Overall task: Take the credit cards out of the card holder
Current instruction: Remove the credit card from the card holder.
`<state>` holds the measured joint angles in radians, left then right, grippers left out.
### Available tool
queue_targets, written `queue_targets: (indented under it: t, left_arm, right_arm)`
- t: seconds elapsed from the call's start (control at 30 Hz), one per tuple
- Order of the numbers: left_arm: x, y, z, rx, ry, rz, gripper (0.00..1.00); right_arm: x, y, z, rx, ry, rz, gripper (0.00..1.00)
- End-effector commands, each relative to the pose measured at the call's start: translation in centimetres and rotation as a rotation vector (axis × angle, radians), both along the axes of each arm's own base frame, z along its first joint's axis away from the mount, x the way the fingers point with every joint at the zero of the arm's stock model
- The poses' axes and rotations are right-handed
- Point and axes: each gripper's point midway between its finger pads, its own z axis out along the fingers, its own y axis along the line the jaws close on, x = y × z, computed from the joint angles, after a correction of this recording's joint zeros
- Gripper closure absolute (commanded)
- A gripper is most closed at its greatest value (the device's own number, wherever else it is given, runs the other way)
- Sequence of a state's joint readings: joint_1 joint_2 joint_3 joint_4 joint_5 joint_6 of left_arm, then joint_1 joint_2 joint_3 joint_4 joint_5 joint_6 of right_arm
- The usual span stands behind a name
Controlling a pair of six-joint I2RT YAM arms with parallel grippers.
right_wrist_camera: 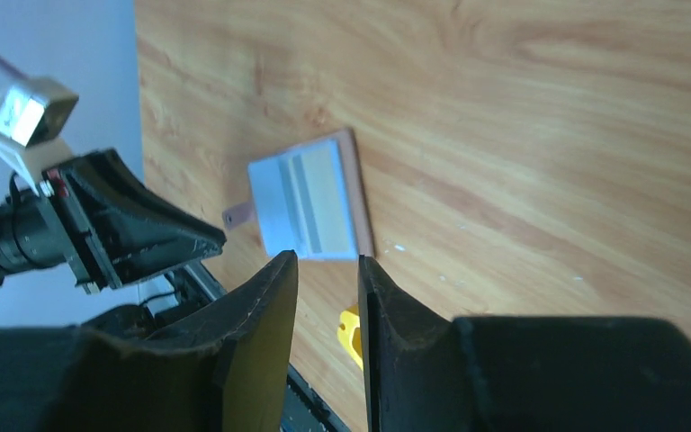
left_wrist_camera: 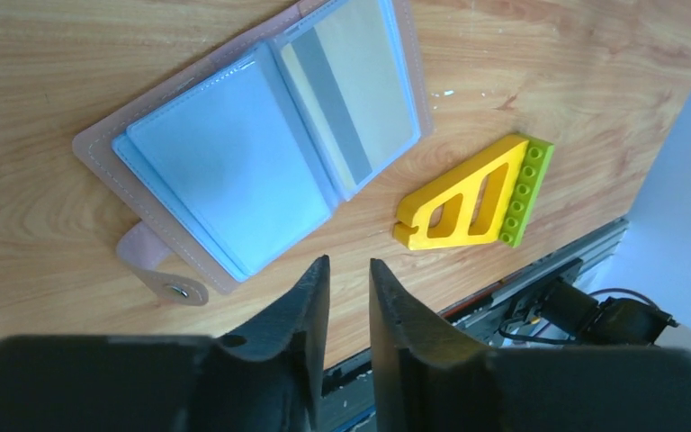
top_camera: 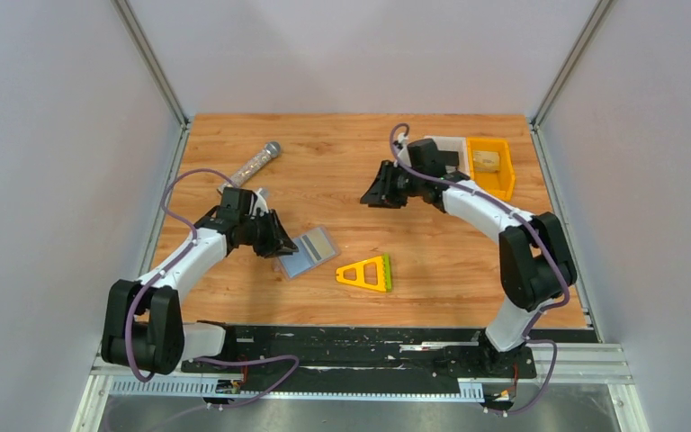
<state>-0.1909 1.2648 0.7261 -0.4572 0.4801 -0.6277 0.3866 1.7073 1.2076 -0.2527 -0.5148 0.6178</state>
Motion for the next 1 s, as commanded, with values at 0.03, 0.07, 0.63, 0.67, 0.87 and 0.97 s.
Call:
queue_targets:
  t: [0.03, 0.07, 0.63, 0.67, 0.87, 0.97]
  left_arm:
    - [0.8, -0.7, -0.5, -0.053, -0.018, -0.006, 0.79]
    - [0.9, -0.8, -0.6, -0.063, -0.023, -0.01, 0.85]
    - [3.1, -1.8, -4.2, -0.112, 0.023, 0.019, 1.0]
    - [3.1, -1.8, -4.6, -0.106, 0.03, 0.02, 1.0]
    - [3.2, -1.8, -5.4, -0.1, 0.038, 0.006, 1.0]
    - [3.1, -1.8, -5.7, -0.095, 0.04, 0.003, 1.0]
  right_arm:
    - [-1.6, 5.3, -0.5, 0.015, -0.059, 0.137, 0.67]
    - [-1.9, 6.0, -0.7, 0.017, -0.055, 0.155, 0.67]
    - [-4.5, 12.1, -5.9, 0.02, -0.001, 0.326, 0.67]
    - [-4.5, 12.3, -6.1, 0.017, 0.0, 0.33, 0.67]
    - [-4.7, 12.8, -7.9, -0.007, 0.02, 0.339, 0.67]
    - [-4.8, 13.0, -8.3, -0.01, 0.028, 0.342, 0.67]
